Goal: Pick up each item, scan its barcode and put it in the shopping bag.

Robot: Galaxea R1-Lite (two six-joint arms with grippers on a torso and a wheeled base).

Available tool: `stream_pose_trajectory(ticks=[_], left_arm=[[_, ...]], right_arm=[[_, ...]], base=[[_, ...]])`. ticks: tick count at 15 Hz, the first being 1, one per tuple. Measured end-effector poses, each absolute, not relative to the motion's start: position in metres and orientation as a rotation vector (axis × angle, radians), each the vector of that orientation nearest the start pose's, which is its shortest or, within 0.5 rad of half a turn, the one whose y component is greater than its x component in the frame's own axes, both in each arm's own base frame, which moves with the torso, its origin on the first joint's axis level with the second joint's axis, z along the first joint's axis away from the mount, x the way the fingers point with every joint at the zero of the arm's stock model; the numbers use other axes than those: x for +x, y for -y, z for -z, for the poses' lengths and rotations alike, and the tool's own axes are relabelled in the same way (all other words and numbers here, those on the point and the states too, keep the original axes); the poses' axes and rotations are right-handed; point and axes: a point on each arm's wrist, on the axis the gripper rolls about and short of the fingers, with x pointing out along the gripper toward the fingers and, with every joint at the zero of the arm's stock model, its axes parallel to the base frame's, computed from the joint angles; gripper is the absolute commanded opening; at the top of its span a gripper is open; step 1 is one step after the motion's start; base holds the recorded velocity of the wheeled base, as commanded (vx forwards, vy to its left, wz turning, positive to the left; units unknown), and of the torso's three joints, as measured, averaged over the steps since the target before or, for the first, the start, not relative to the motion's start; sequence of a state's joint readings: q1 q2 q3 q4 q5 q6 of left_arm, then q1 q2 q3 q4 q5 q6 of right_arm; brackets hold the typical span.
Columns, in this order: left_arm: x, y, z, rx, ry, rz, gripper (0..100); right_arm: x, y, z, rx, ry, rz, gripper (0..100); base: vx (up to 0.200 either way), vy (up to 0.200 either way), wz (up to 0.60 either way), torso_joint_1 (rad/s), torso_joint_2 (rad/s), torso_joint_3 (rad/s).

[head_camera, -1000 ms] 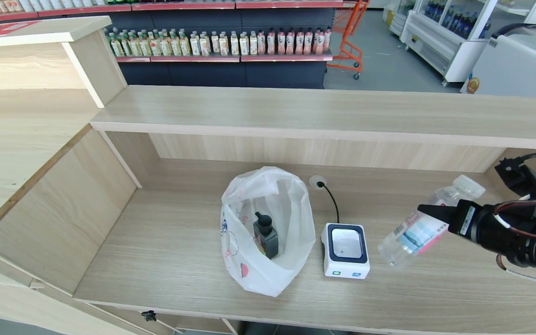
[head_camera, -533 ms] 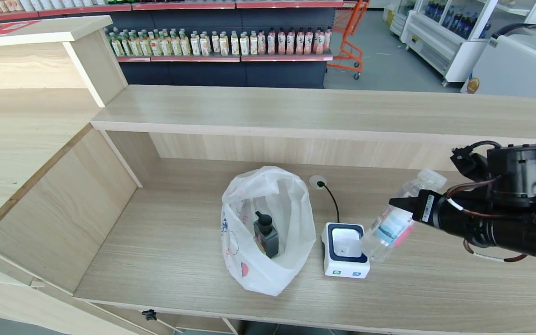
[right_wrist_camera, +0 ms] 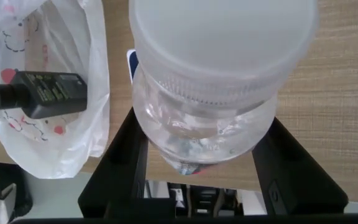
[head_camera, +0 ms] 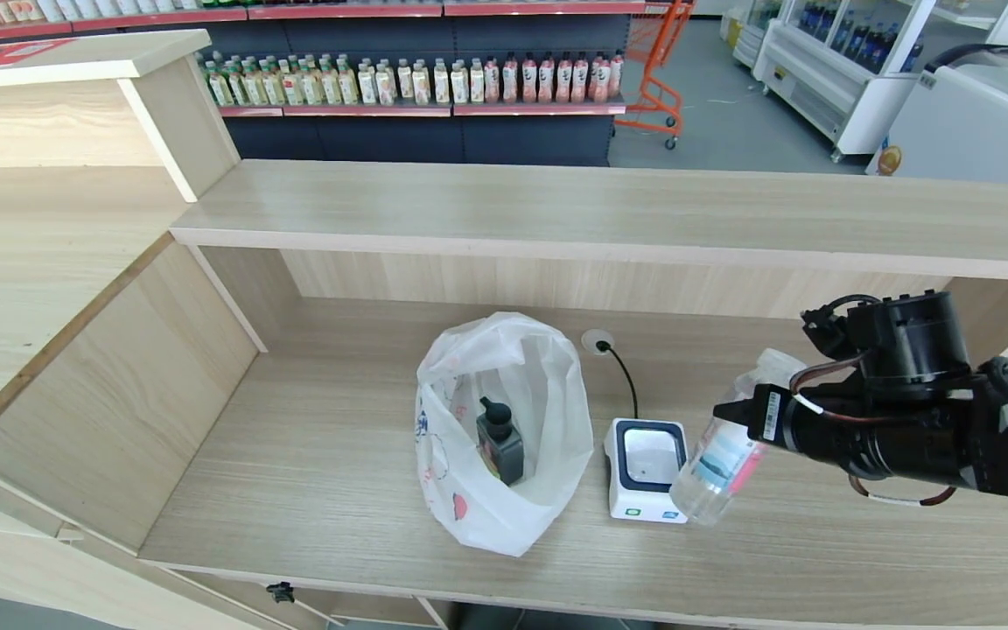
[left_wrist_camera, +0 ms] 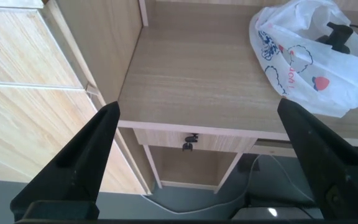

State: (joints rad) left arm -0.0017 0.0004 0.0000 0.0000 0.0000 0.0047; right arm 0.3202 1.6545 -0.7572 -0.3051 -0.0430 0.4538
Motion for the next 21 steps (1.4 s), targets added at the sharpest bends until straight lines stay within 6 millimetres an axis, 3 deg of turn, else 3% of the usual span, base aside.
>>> stream_pose_trajectory(ticks=[6, 11, 21], left_arm=[[-0.023, 0.000, -0.075, 0.004, 0.000, 0.002, 100], [-0.023, 0.000, -0.075, 0.005, 0.000, 0.002, 100], [-0.023, 0.000, -0.075, 0.004, 0.000, 0.002, 100]], right_arm=[[0.289, -0.105, -0.153, 0.337, -0.590, -0.177, 0], [0.295, -0.111, -0.139, 0.320, -0.635, -0.174, 0], [0.307, -0.116, -0.136, 0.281, -0.551, -0.211, 0]], base=[[0.000, 0.000, 0.00, 0.000, 0.00, 0.000], [0.000, 0.000, 0.00, 0.000, 0.00, 0.000], [0.000, 0.000, 0.00, 0.000, 0.00, 0.000]])
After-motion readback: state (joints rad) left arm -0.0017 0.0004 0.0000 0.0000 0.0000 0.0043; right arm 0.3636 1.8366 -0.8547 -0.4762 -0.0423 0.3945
